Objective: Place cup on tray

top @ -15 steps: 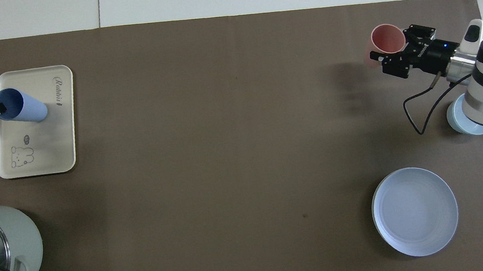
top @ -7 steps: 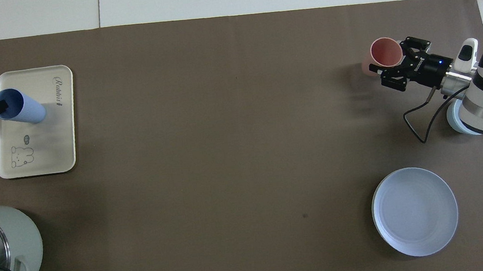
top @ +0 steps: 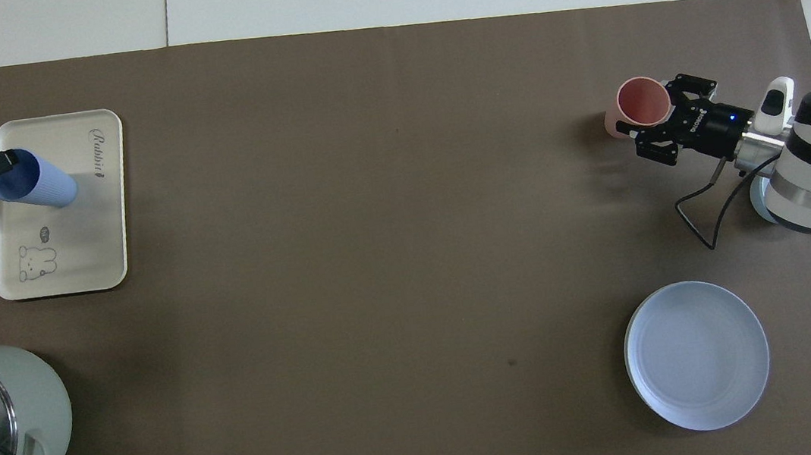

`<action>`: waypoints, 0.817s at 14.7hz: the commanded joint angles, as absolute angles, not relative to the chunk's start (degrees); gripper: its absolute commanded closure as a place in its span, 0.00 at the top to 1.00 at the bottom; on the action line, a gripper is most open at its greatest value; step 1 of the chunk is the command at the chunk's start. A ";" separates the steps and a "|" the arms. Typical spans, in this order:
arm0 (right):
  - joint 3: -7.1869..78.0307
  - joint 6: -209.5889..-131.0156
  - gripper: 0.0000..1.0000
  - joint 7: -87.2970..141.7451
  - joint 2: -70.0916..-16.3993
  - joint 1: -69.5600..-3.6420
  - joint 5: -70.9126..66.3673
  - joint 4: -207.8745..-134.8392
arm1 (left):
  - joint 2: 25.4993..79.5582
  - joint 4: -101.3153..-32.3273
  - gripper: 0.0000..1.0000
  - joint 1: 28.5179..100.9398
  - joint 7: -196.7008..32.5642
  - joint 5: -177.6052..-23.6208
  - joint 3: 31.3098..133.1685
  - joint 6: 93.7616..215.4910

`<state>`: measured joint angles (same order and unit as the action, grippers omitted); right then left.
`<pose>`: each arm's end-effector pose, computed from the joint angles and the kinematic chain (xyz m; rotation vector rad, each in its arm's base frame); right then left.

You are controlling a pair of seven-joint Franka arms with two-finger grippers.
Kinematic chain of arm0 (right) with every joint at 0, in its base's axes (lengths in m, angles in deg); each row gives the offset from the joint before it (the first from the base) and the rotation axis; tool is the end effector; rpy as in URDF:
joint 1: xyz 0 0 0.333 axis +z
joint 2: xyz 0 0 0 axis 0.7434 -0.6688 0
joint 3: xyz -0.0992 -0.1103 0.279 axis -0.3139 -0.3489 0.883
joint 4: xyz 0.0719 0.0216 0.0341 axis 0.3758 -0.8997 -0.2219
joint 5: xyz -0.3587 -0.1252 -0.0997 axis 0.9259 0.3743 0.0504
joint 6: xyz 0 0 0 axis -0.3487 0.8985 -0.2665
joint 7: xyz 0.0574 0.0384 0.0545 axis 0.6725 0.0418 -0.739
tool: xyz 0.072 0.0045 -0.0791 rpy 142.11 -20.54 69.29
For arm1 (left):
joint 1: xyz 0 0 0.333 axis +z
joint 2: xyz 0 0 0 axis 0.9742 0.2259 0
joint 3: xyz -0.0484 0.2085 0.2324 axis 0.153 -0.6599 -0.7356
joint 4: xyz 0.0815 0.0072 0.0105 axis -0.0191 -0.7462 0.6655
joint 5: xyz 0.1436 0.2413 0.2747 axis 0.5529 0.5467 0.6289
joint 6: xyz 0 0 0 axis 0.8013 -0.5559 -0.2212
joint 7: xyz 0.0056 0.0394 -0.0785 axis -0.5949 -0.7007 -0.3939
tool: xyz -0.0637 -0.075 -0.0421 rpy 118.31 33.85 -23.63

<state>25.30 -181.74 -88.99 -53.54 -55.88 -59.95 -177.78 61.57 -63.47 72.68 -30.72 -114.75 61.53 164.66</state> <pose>0.6276 -0.0886 0.2692 -2.1609 -0.9632 -1.2537 0.6462 0.1490 0.3979 2.8589 0.1170 0.8025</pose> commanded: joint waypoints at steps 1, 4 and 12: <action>25.50 -182.08 0.93 -91.08 -52.16 -56.20 -61.60 -179.40 | 61.81 -58.36 0.97 72.11 -36.28 -108.20 60.23 156.28; 25.58 -181.99 1.00 -90.20 -52.16 -56.20 -61.60 -179.31 | 61.54 -51.51 0.97 72.02 -44.18 -99.24 60.23 145.39; 25.23 -183.83 1.00 -81.95 -48.04 -54.71 -59.58 -178.87 | 59.27 -39.27 0.97 61.93 -59.49 -79.88 60.23 119.70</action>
<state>25.29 -182.08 -85.32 -50.95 -55.59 -60.26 -177.73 60.60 -40.05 65.00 -56.34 -83.16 61.19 123.49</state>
